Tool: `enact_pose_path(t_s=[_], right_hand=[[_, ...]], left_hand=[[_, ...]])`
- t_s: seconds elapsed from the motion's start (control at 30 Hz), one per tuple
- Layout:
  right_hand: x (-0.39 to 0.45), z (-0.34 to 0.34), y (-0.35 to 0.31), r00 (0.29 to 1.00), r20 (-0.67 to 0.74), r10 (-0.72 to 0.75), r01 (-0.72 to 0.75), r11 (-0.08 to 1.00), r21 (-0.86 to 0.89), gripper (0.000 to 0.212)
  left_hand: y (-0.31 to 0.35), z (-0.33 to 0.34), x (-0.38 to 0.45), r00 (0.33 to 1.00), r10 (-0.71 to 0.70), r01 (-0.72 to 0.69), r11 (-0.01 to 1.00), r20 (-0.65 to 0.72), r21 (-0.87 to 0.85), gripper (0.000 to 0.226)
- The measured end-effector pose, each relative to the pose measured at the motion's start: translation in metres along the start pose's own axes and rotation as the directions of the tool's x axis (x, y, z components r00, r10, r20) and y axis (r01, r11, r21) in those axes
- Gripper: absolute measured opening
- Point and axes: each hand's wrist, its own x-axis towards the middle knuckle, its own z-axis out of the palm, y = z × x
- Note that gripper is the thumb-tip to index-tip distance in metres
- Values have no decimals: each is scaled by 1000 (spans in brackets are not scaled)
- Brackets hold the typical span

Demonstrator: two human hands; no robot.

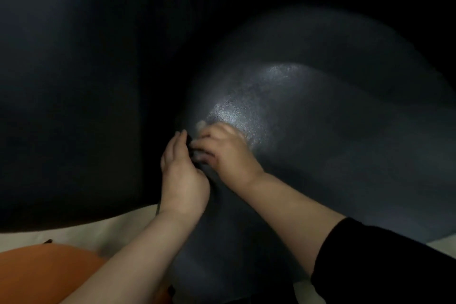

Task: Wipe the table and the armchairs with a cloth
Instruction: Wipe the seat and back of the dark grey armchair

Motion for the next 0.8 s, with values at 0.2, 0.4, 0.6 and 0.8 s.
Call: enact_pose_path(t_s=[0.2, 0.4, 0.6, 0.8], right_hand=[[-51, -28, 25, 999, 2, -51, 51, 998, -42, 20], [-76, -93, 81, 878, -380, 292, -358, 927, -115, 19], [-72, -53, 44, 879, -384, 283, -298, 954, 21, 17], [-98, -75, 66, 967, -217, 135, -153, 986, -65, 18]], left_hand=[[2, 0, -13, 999, 47, -48, 998, 28, 44, 69], [9, 6, -24, 995, 82, -87, 993, 60, 77, 66], [18, 19, -32, 990, 113, -122, 986, 81, 115, 62], [24, 32, -40, 981, 149, -166, 975, 121, 146, 64]])
